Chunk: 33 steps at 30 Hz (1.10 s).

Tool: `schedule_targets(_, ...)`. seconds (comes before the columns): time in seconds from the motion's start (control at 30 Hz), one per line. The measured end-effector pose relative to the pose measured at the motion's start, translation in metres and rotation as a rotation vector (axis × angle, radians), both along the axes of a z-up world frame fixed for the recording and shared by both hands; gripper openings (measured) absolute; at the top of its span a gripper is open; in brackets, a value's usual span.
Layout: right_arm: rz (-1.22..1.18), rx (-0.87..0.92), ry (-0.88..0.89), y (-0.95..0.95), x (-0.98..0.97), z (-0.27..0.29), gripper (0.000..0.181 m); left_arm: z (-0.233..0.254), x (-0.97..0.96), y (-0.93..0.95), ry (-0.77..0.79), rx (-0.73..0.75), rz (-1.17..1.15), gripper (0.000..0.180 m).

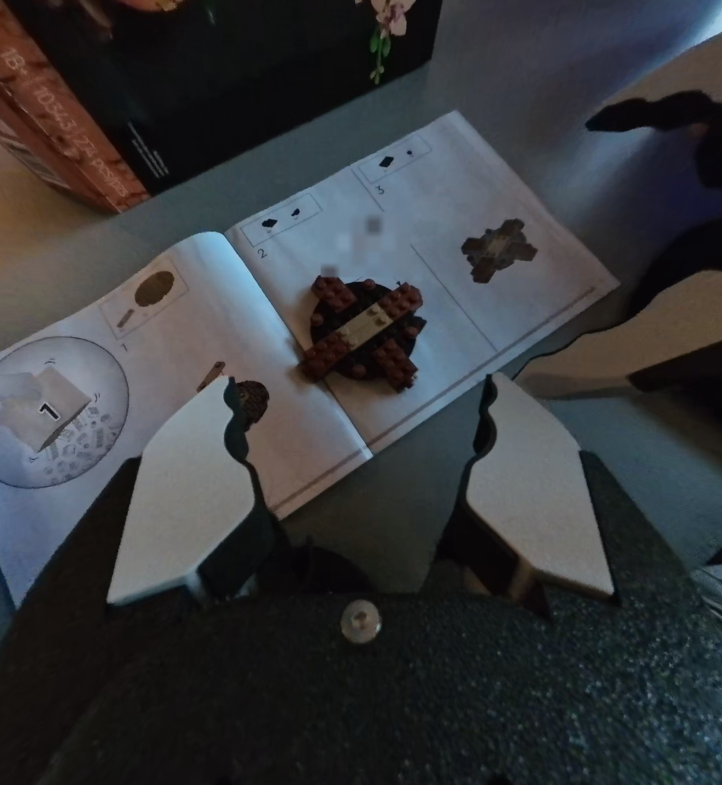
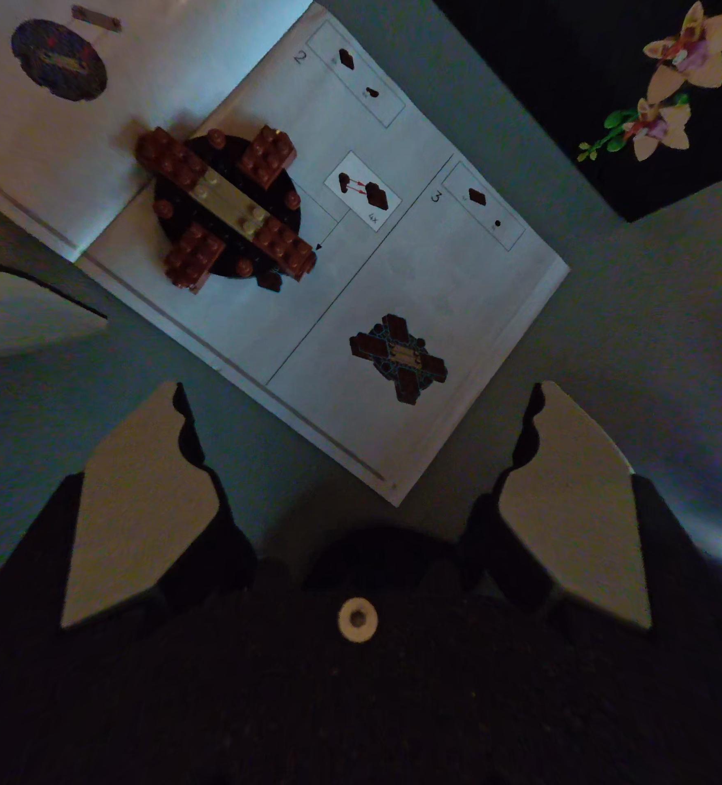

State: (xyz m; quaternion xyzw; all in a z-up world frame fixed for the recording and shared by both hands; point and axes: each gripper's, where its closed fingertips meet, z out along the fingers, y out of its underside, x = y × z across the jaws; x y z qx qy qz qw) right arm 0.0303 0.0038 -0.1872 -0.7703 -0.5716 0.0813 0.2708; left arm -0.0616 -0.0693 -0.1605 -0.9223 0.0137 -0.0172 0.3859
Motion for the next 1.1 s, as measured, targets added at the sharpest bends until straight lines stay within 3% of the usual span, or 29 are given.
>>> schedule_targets(1.1,0.048,-0.078,-0.066,0.007,0.001,-0.021,0.142,-0.015,-0.004,0.006,0.041,-0.128,-0.052,0.101)
